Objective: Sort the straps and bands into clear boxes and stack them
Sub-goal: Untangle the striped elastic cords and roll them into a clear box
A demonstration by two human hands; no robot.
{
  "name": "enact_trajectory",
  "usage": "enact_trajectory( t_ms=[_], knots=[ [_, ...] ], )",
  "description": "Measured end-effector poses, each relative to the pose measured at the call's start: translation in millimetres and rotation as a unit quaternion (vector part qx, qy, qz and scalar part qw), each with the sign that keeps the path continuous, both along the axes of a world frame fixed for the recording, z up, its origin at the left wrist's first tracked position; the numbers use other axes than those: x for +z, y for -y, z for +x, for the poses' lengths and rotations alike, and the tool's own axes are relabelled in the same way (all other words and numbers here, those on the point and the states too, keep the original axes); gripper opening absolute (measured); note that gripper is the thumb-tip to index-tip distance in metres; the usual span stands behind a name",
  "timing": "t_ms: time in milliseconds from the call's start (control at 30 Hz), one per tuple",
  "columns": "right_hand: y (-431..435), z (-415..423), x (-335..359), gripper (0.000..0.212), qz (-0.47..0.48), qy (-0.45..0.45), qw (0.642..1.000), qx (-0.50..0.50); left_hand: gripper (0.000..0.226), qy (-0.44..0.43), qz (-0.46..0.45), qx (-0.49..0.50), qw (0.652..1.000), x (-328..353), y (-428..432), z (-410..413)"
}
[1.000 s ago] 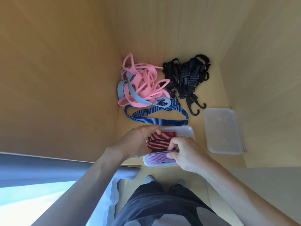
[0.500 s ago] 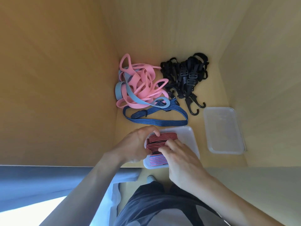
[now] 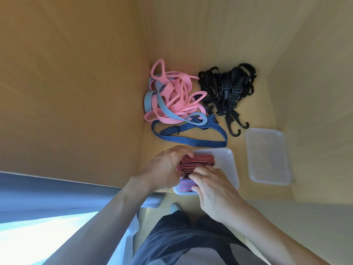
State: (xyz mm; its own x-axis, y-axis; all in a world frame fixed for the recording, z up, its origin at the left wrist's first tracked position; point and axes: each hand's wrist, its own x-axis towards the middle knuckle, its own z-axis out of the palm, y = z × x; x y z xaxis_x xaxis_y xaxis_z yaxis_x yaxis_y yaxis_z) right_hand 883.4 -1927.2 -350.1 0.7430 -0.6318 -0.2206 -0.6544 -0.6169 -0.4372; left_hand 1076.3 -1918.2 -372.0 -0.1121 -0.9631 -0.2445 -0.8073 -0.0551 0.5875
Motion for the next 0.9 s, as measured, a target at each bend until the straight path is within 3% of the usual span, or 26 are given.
enact_trajectory(
  t_ms=[167, 267, 367, 533, 900],
  knots=[
    [-3.6, 14.4, -9.3, 0.016, -0.023, -0.047, 0.998, -0.027, 0.057, -0.014, -0.007, -0.001, 1.0, -1.7, 2.4, 2.1],
    [3.5, 18.8, -11.9, 0.019, 0.009, -0.041, 0.997, -0.068, 0.053, -0.05, -0.002, -0.01, 0.999, 2.3, 6.4, 3.9],
    [9.0, 16.7, -11.2, 0.021, 0.057, 0.009, 0.992, -0.109, 0.052, -0.123, 0.017, -0.003, 0.992, 3.7, 5.6, 6.4],
    [10.1, -12.1, -8.0, 0.027, 0.093, 0.123, 0.976, -0.153, 0.078, -0.149, 0.033, -0.027, 0.988, -7.3, -3.5, 8.3],
    [33.0, -12.8, -7.1, 0.031, 0.114, -0.026, 0.985, -0.128, 0.077, -0.068, 0.017, -0.037, 0.997, -11.1, -1.3, 4.8]
  ],
)
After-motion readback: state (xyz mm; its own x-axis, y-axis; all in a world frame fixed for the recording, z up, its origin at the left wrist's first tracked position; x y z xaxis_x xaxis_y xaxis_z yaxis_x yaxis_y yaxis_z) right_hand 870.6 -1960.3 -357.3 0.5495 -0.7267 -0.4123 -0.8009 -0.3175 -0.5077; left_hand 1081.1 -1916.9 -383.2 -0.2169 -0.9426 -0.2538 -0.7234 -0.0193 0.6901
